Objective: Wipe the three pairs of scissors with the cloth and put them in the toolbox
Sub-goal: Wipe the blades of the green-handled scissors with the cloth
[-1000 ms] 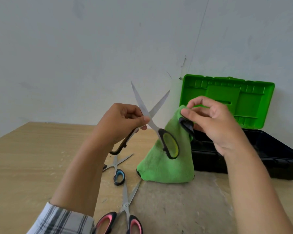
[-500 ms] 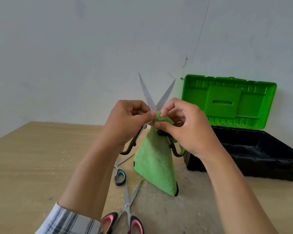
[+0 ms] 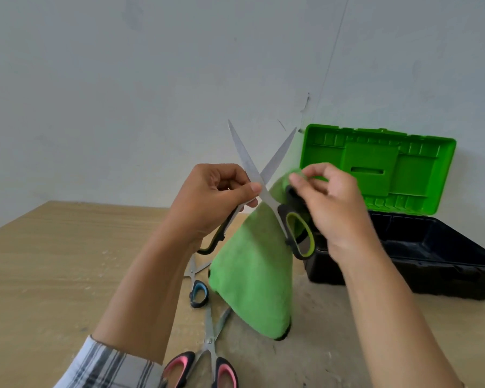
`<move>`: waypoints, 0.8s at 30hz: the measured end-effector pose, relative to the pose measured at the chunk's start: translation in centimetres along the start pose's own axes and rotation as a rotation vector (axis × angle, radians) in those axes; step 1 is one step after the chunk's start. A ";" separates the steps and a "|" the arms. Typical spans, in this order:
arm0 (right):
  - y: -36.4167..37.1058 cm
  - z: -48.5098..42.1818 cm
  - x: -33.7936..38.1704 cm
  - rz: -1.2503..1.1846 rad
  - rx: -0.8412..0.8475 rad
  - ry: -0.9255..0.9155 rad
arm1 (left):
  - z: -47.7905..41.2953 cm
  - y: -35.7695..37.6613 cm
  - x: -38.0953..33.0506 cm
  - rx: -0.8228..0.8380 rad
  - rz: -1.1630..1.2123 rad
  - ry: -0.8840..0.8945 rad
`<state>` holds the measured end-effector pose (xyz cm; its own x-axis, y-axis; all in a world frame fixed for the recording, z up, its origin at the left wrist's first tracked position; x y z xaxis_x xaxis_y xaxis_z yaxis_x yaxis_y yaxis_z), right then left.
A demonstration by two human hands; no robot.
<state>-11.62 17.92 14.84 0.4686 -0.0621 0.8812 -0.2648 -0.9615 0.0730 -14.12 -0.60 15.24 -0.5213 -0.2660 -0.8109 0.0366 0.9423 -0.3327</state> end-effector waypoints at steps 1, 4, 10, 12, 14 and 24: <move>-1.0 -0.2 0.0 -0.047 -0.057 0.009 | 0.0 -0.3 0.0 0.008 0.000 0.000; -2.2 -0.4 0.3 -0.219 -0.110 0.037 | 0.0 -0.6 -0.1 0.041 -0.006 0.016; 1.1 0.9 1.1 -0.305 0.032 0.038 | 0.2 0.8 -0.5 0.079 -0.028 0.056; 2.0 1.2 1.1 -0.259 0.072 0.040 | 0.1 0.8 -0.3 0.067 -0.017 0.069; 2.4 1.5 1.0 -0.169 0.086 0.027 | 0.0 0.7 -0.2 0.059 -0.032 0.076; 0.4 1.1 0.3 -0.283 -0.157 0.057 | 0.0 1.5 0.2 0.153 -0.087 0.059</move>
<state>-10.69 17.28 14.63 0.4952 0.2214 0.8401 -0.2591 -0.8853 0.3861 -14.13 0.79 14.59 -0.5770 -0.3285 -0.7478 0.1166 0.8731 -0.4735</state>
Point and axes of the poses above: each hand's wrist, its own z-axis away from the middle knuckle, its own y-axis out of the palm, x = y × z, the point moved 9 cm from there along -z, towards the middle knuckle, and after that the axes turned 9 degrees about -z, right-handed, at the moved point
